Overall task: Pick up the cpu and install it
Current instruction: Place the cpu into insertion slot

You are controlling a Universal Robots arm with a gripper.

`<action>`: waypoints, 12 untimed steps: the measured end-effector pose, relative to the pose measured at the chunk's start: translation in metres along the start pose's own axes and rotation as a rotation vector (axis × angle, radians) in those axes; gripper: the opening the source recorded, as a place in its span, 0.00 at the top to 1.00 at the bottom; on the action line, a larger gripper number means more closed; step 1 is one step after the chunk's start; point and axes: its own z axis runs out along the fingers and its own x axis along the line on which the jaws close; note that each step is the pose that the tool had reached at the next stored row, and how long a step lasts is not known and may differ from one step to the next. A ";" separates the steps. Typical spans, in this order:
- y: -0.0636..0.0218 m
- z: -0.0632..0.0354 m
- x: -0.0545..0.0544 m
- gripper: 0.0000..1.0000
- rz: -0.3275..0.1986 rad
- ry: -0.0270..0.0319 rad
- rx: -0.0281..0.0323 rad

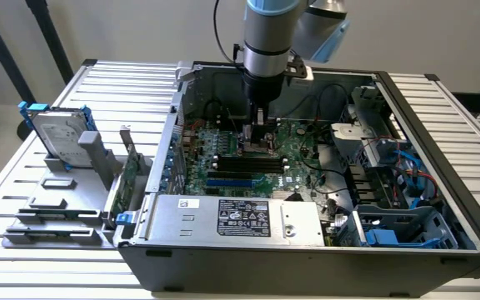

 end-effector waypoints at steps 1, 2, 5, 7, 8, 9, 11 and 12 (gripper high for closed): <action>-0.0001 0.0006 0.000 0.45 0.000 0.0001 -0.0037; -0.0001 0.0013 0.000 0.45 -0.001 0.0002 -0.0072; -0.0002 0.0034 -0.001 0.45 -0.001 0.0004 -0.0122; -0.0005 0.0048 -0.002 0.45 -0.001 0.0004 -0.0140; -0.0007 0.0054 -0.002 0.45 -0.001 0.0006 -0.0165; -0.0009 0.0060 -0.003 0.45 -0.002 0.0008 -0.0198; -0.0013 0.0069 -0.004 0.45 -0.002 0.0010 -0.0254; -0.0015 0.0075 -0.004 0.45 -0.003 0.0012 -0.0273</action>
